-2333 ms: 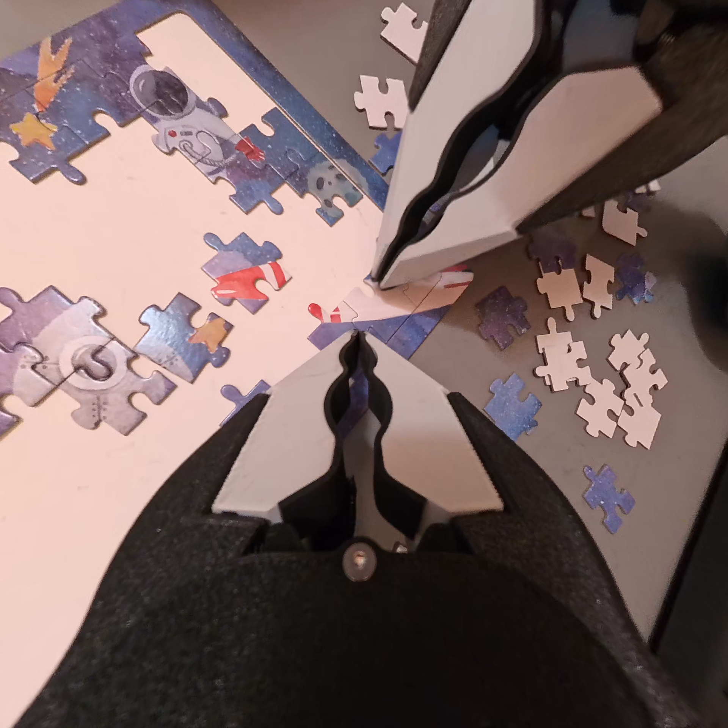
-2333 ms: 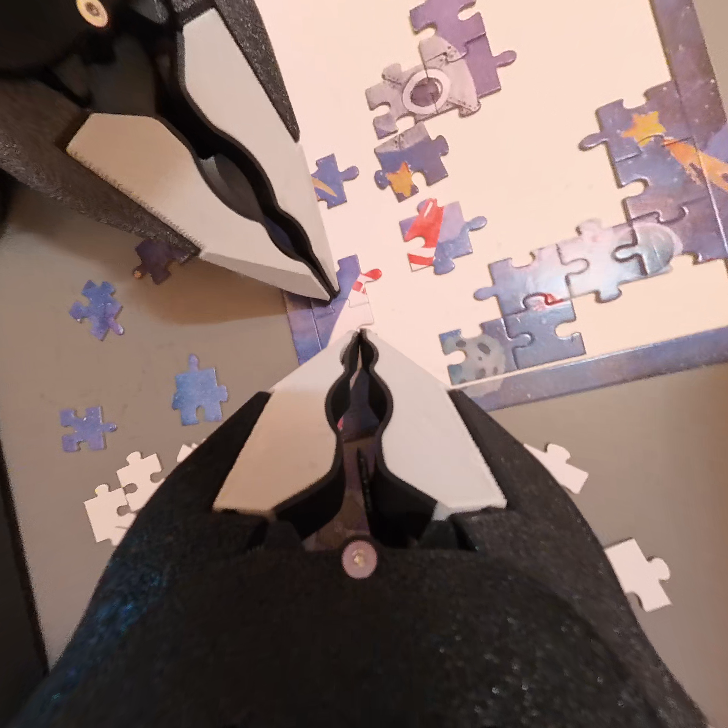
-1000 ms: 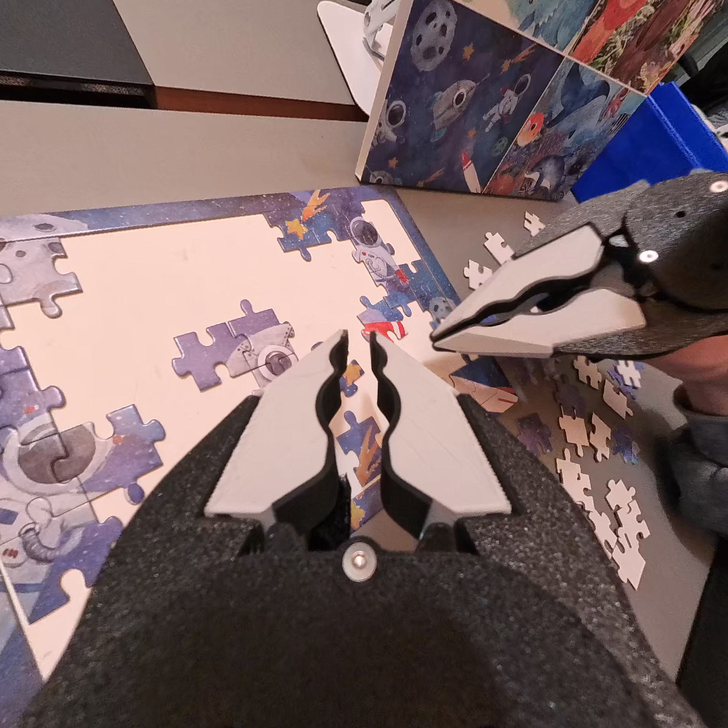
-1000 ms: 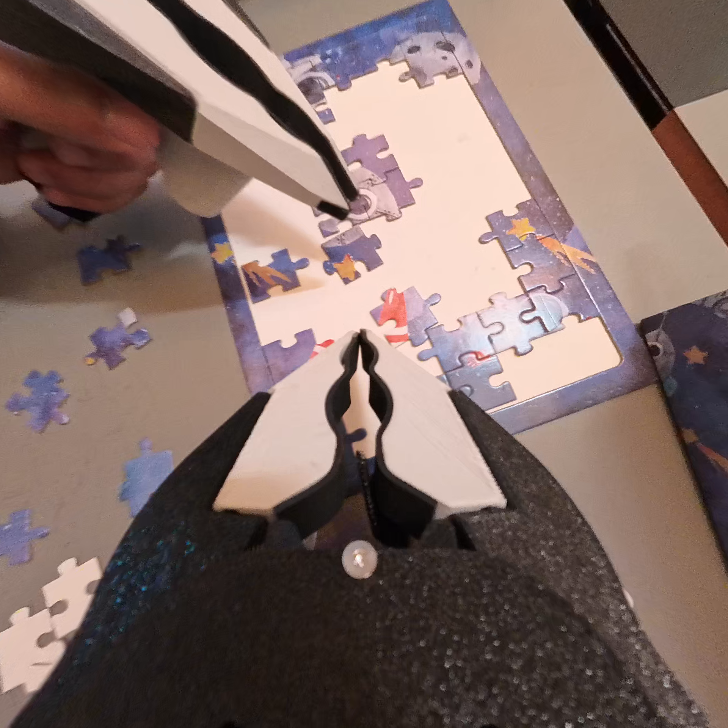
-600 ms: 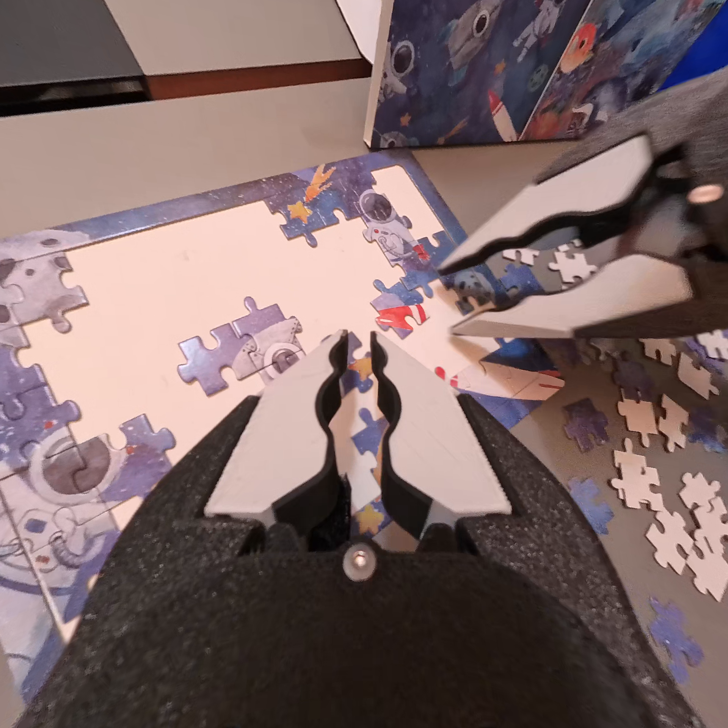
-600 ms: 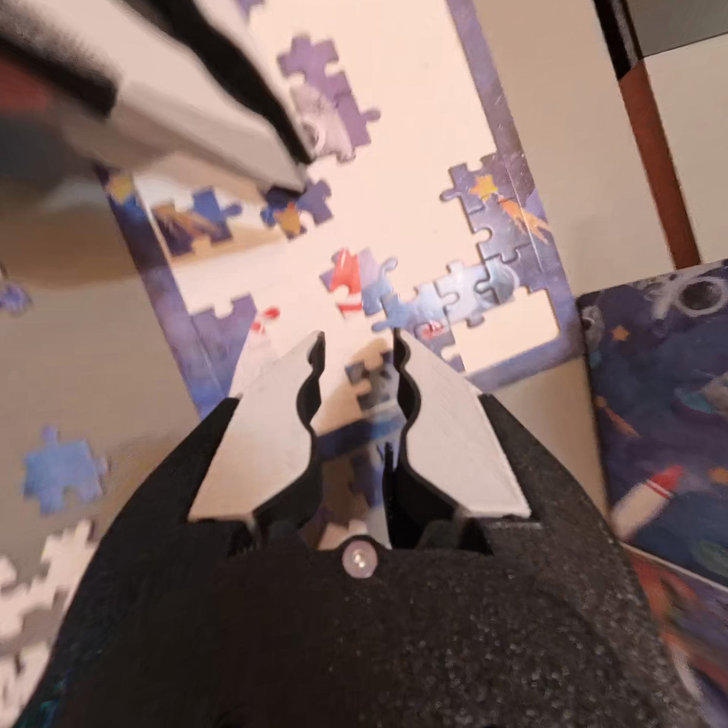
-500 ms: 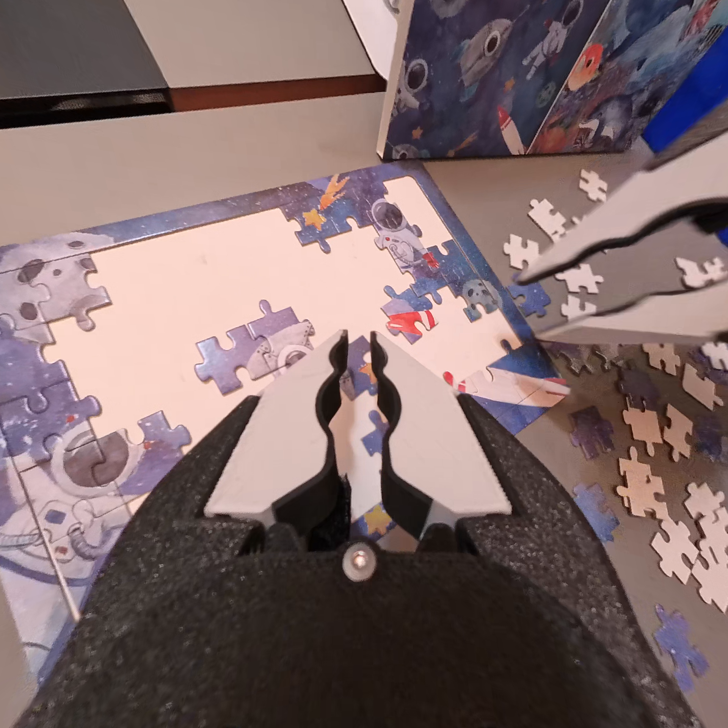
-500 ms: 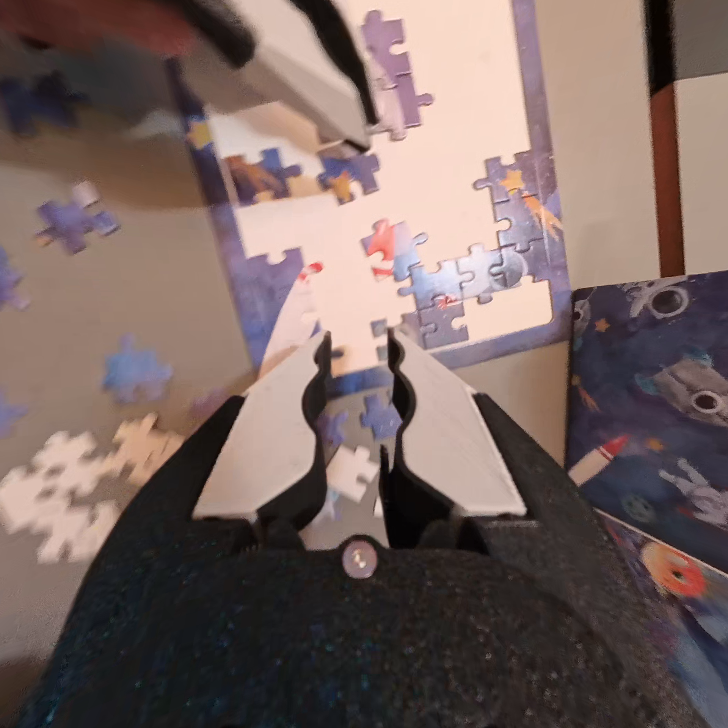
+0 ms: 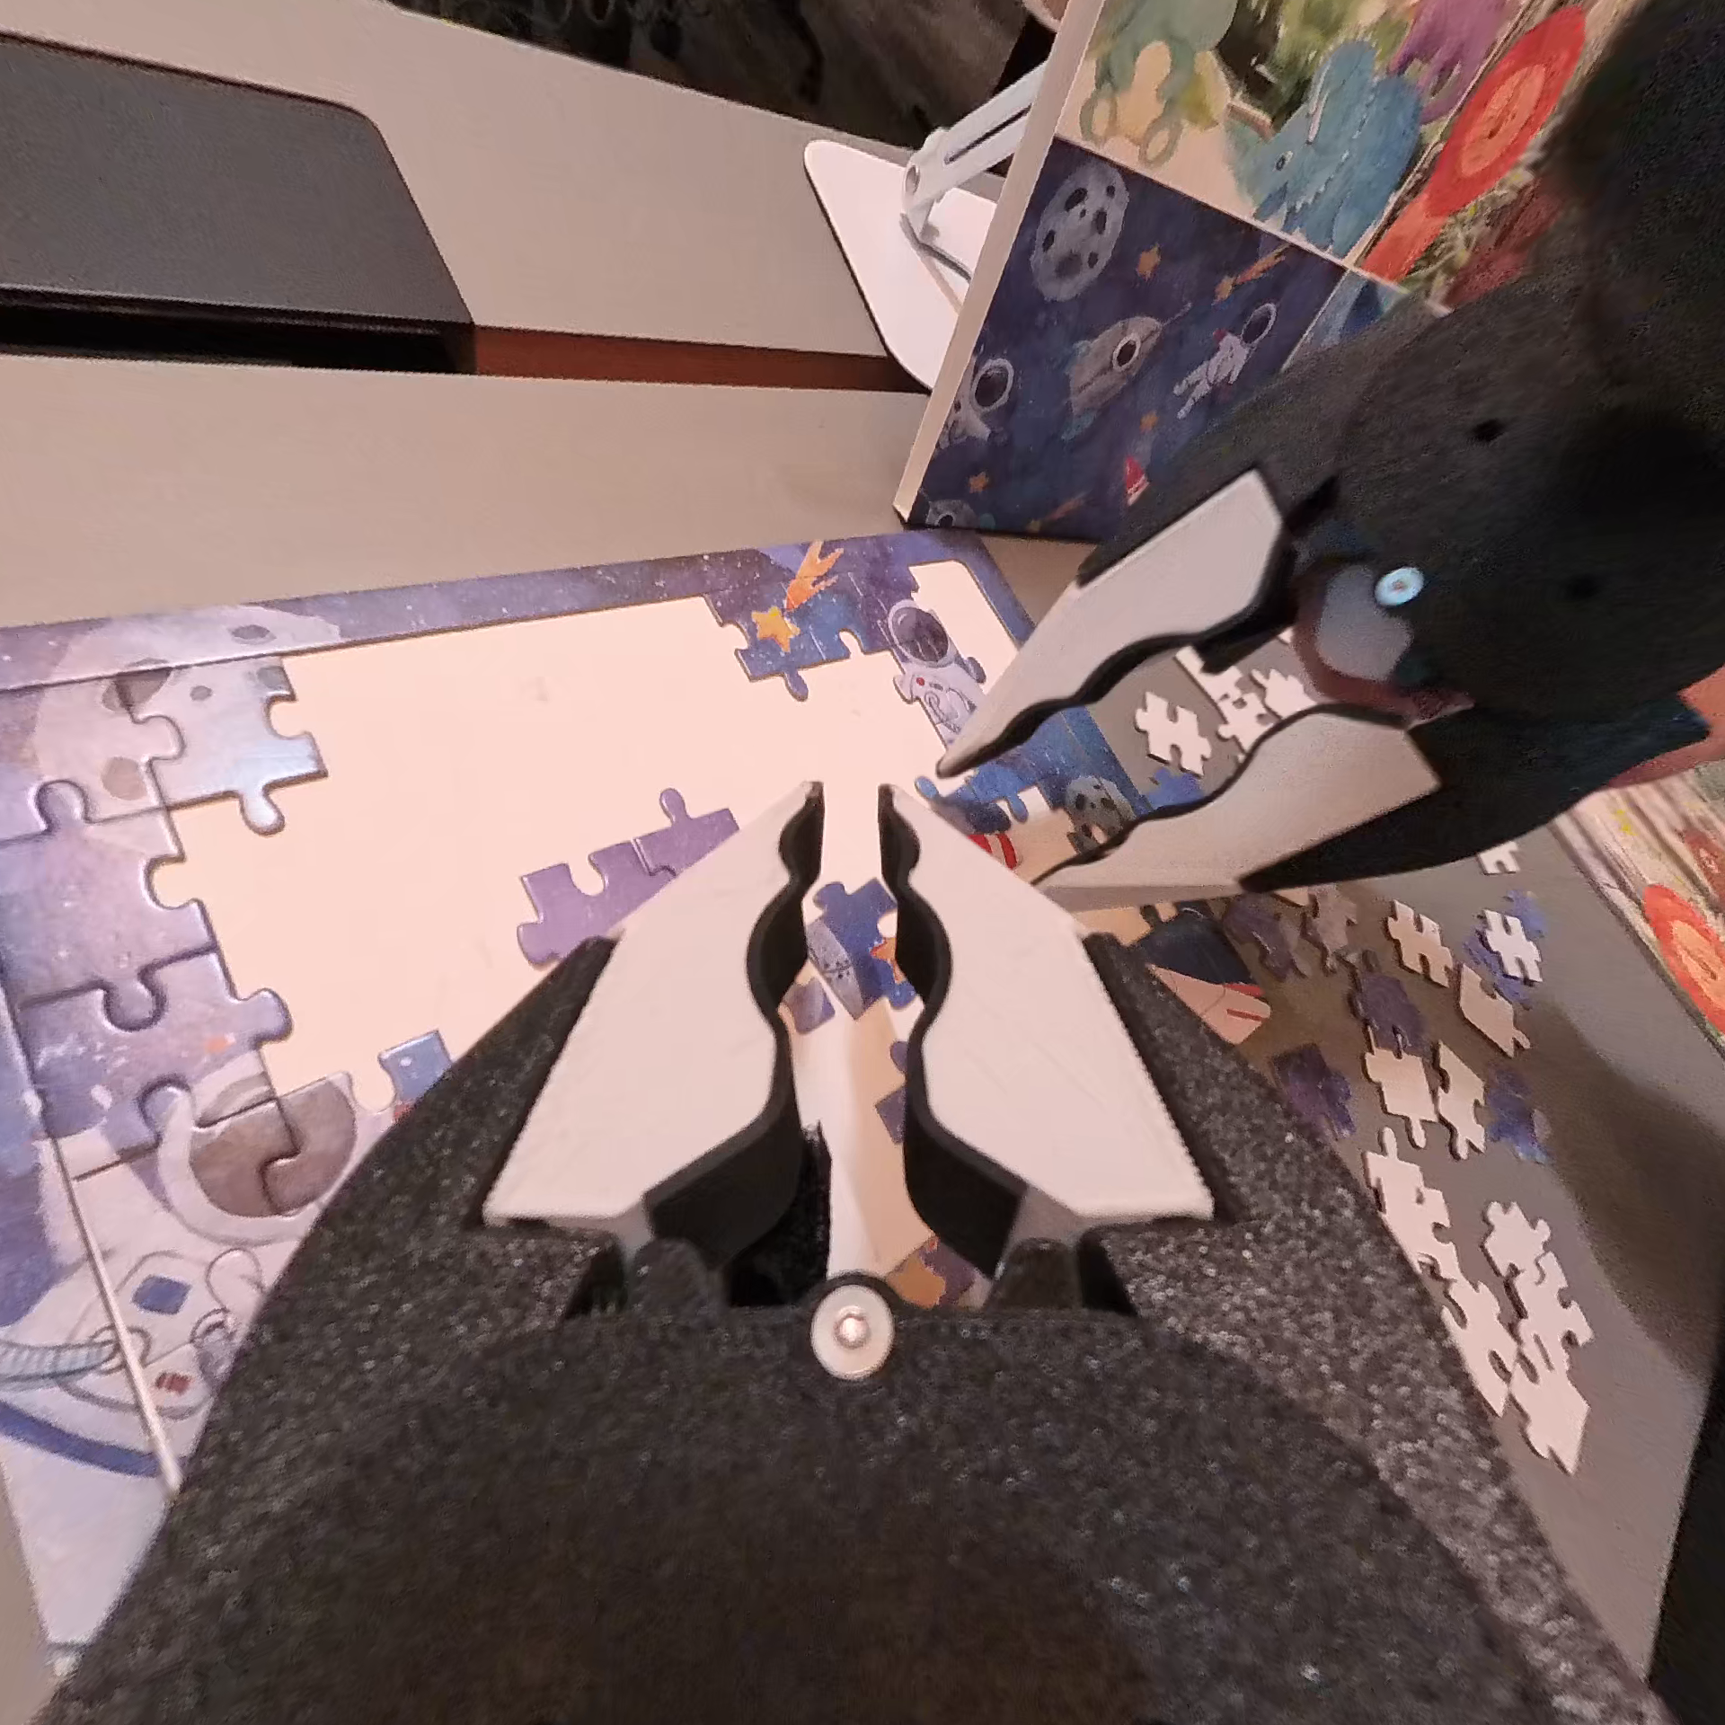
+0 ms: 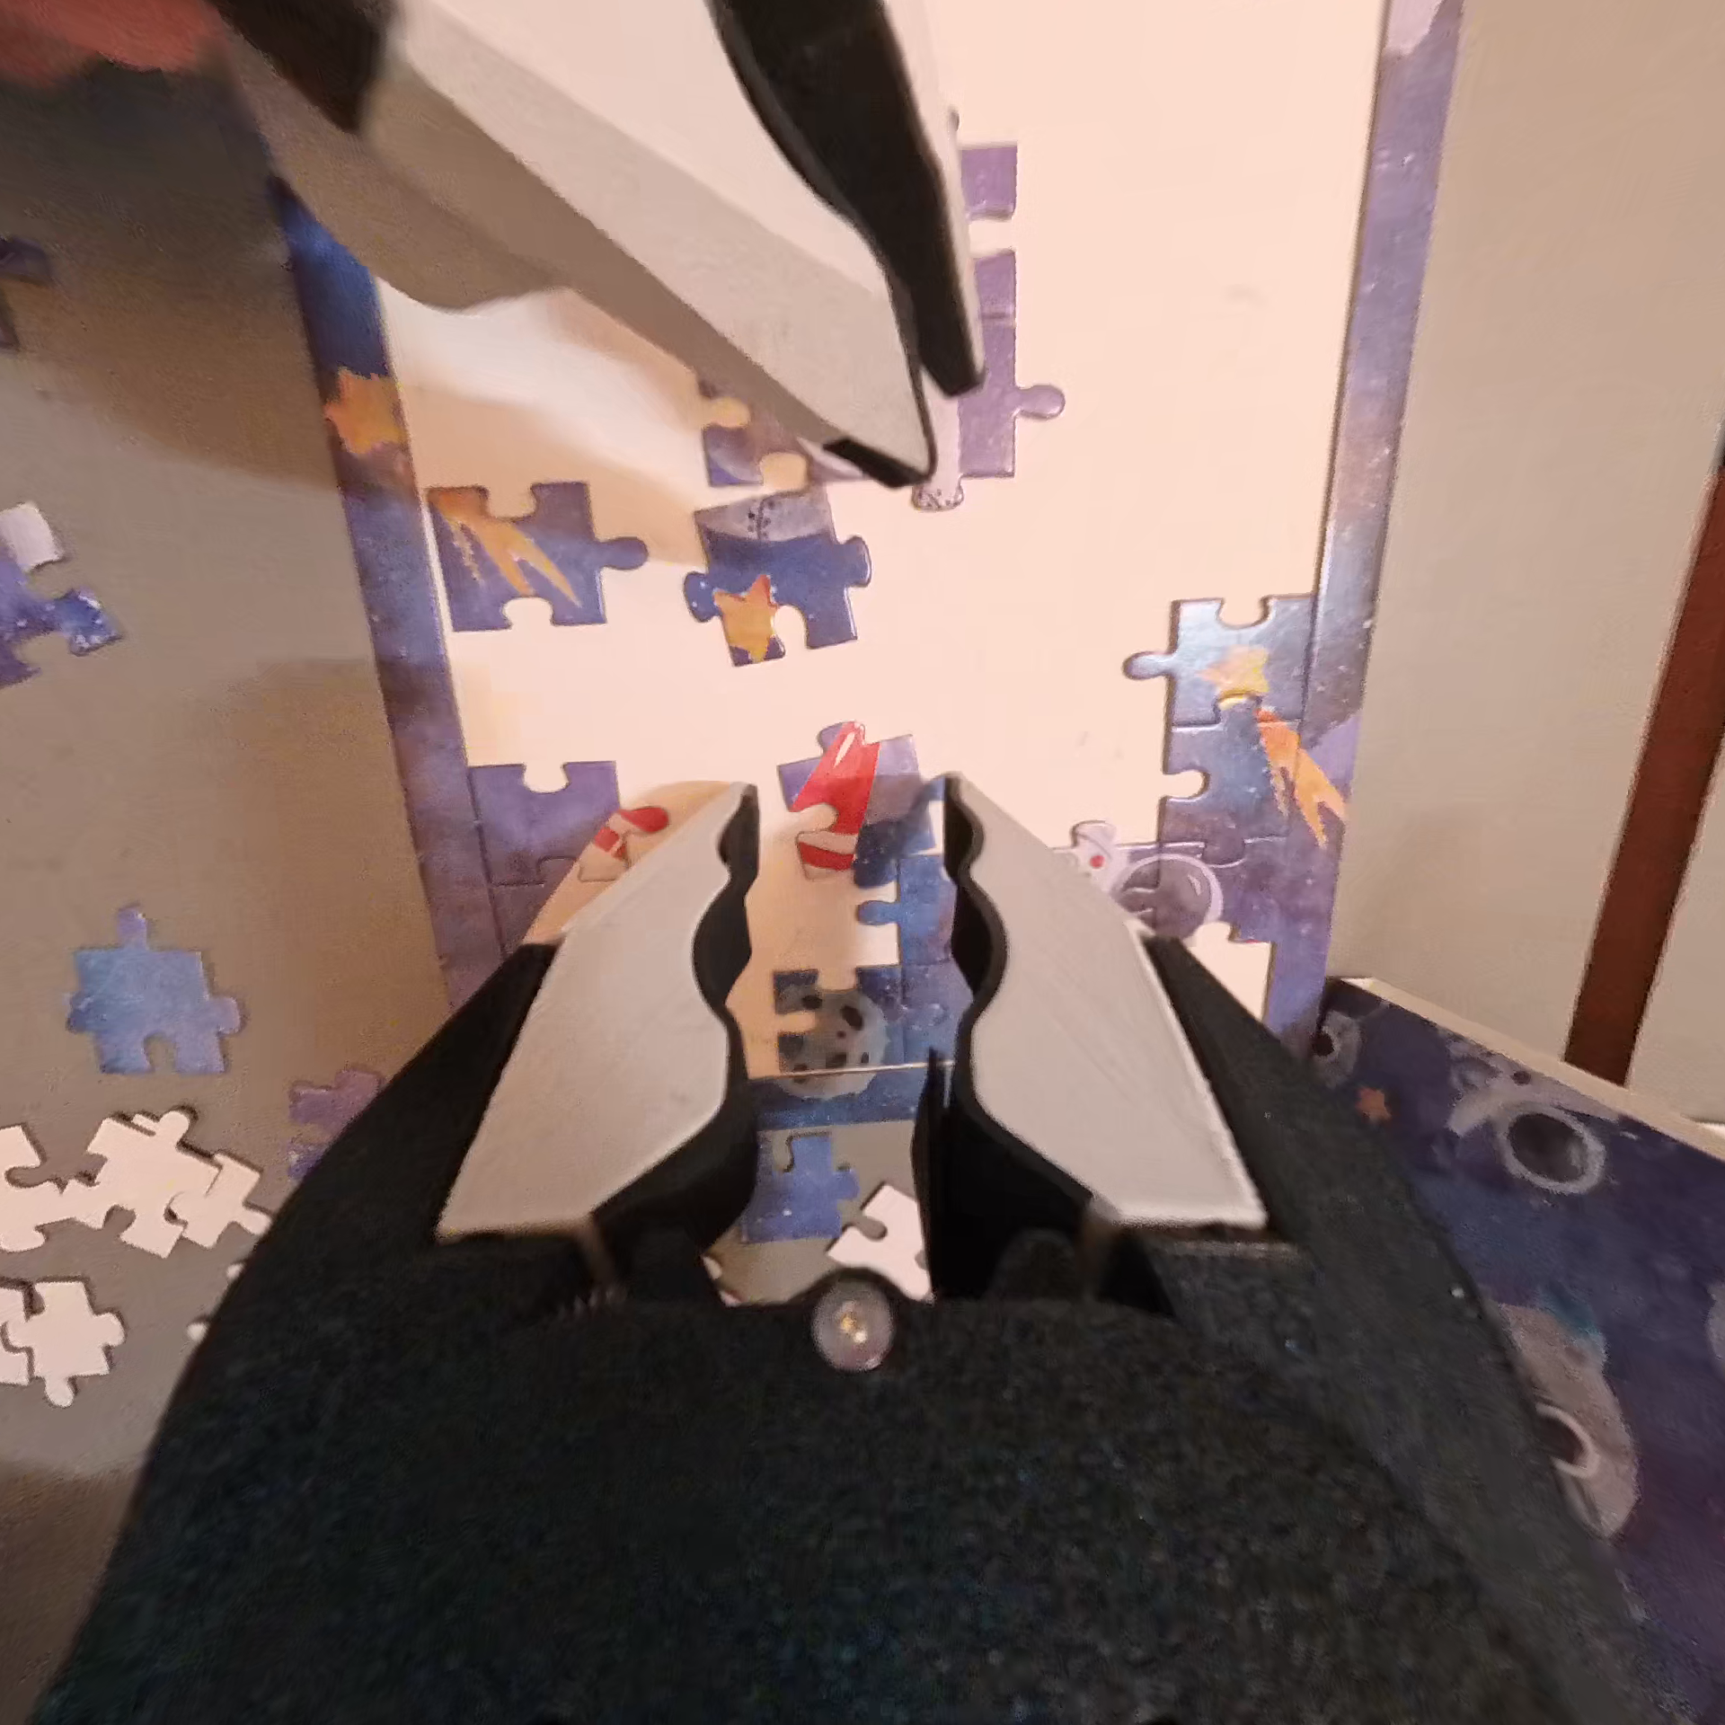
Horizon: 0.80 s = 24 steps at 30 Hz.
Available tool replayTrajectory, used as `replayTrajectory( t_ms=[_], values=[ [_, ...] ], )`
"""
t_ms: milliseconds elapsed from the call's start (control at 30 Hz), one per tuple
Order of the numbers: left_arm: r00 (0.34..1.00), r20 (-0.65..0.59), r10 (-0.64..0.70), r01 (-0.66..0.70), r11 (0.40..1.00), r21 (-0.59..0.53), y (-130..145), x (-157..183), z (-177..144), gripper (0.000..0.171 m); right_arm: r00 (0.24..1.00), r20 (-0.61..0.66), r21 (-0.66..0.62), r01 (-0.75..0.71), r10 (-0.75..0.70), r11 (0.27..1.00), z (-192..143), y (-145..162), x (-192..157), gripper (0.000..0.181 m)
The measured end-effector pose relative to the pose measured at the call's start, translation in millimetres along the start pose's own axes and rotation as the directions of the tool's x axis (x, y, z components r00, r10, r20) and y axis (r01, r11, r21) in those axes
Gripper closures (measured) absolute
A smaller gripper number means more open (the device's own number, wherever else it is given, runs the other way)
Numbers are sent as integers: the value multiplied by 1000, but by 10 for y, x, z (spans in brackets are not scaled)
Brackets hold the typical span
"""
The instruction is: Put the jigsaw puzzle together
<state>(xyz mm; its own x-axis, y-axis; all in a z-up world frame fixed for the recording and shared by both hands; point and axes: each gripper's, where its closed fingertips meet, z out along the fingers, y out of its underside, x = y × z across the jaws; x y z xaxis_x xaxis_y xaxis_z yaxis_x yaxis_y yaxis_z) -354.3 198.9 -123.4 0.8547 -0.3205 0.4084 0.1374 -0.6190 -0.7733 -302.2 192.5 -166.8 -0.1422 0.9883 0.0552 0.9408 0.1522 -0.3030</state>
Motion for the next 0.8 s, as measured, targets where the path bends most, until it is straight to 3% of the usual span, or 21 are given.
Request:
replayTrajectory(
  t_ms=[67,233,467,800],
  values=[
    [1000,-4,3,-3,1000,13,-42,14,-13,160,1000,10,-45,-18,19,999,45,72,-12,142],
    [998,-57,-34,36,999,33,-97,98,-39,160,998,33,10,-62,62,998,-3,70,-16,144],
    [999,-42,-4,5,1000,14,-70,103,-41,160,994,47,-46,-93,95,995,71,108,44,144],
    [999,-35,1,-1,1000,-1,-42,88,-20,160,996,38,-28,-78,79,997,43,128,4,161]
  ],
)
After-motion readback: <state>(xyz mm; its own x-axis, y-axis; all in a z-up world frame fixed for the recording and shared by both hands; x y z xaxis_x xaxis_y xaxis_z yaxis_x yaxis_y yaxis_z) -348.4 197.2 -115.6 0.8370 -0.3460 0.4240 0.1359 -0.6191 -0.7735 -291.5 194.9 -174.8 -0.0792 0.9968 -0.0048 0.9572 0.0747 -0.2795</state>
